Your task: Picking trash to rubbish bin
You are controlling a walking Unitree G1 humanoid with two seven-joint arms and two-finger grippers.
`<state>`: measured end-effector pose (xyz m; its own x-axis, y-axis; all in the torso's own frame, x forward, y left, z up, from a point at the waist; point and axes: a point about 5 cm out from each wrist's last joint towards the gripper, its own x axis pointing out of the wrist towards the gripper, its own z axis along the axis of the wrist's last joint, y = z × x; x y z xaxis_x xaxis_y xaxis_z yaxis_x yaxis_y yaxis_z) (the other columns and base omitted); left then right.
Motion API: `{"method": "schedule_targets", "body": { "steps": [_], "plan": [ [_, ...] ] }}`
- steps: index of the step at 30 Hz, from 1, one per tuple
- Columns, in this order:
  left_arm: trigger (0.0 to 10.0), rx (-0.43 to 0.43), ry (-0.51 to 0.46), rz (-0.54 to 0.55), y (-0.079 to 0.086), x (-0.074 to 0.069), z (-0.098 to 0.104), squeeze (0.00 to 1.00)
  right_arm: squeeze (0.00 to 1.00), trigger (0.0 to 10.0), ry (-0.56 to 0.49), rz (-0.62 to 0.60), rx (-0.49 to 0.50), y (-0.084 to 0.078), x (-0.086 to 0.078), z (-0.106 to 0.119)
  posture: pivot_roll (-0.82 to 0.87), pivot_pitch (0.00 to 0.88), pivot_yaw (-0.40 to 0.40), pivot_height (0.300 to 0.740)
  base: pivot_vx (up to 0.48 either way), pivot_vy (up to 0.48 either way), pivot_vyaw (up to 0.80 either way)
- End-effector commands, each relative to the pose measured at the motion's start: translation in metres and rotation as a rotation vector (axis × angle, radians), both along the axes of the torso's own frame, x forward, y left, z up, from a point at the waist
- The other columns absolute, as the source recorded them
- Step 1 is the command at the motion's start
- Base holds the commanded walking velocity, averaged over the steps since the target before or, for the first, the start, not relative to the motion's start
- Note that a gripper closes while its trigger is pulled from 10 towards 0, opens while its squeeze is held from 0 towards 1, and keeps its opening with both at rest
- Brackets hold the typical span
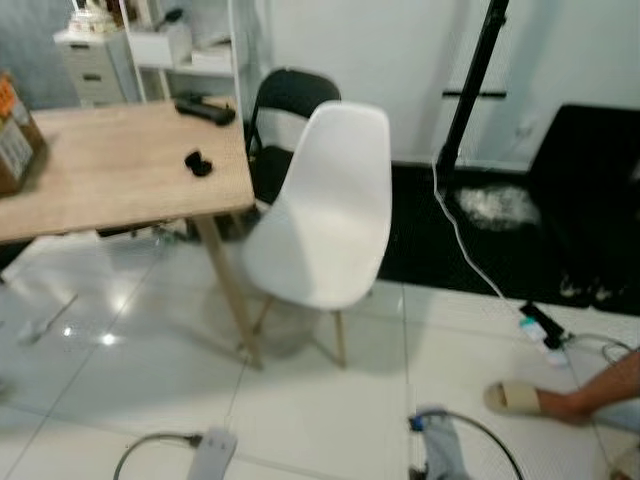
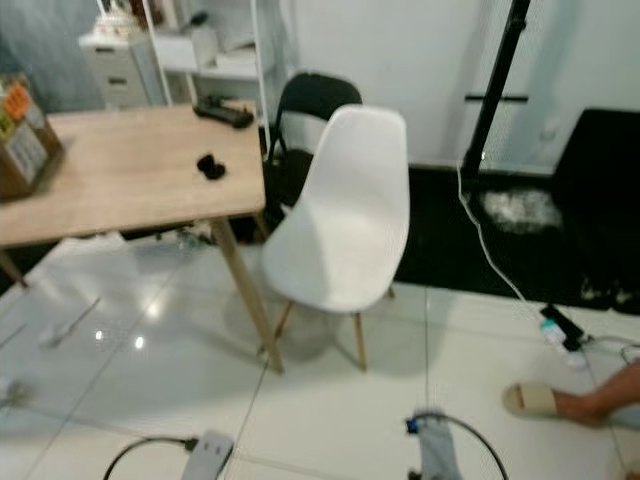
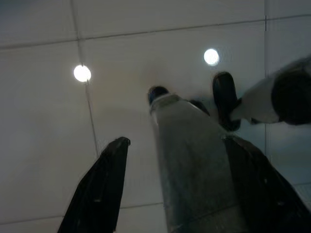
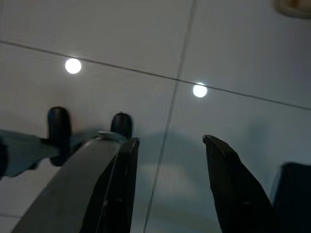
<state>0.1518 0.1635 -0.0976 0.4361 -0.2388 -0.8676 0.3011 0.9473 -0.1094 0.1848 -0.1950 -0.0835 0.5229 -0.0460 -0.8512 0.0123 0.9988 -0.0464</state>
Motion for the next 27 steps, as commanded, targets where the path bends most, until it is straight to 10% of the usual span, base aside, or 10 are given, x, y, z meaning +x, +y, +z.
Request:
{"method": "schedule_targets", "body": {
  "steps": [1, 27],
  "plan": [
    [10.0, -0.002, 0.032, -0.001, -0.002, -0.007, -0.003, 0.00, 0.00, 10.0, 0.011, -0.027, 0.010, 0.000, -0.003, -0.002, 0.02, 0.000, 0.007, 0.740, 0.000, 0.000, 0.00],
    [10.0, 0.019, 0.039, 0.020, 0.002, -0.010, -0.004, 0.00, 0.00, 10.0, 0.029, -0.115, -0.050, -0.021, -0.008, -0.001, 0.02, 0.000, 0.004, 0.740, 0.000, 0.000, -0.58]
  ]
}}
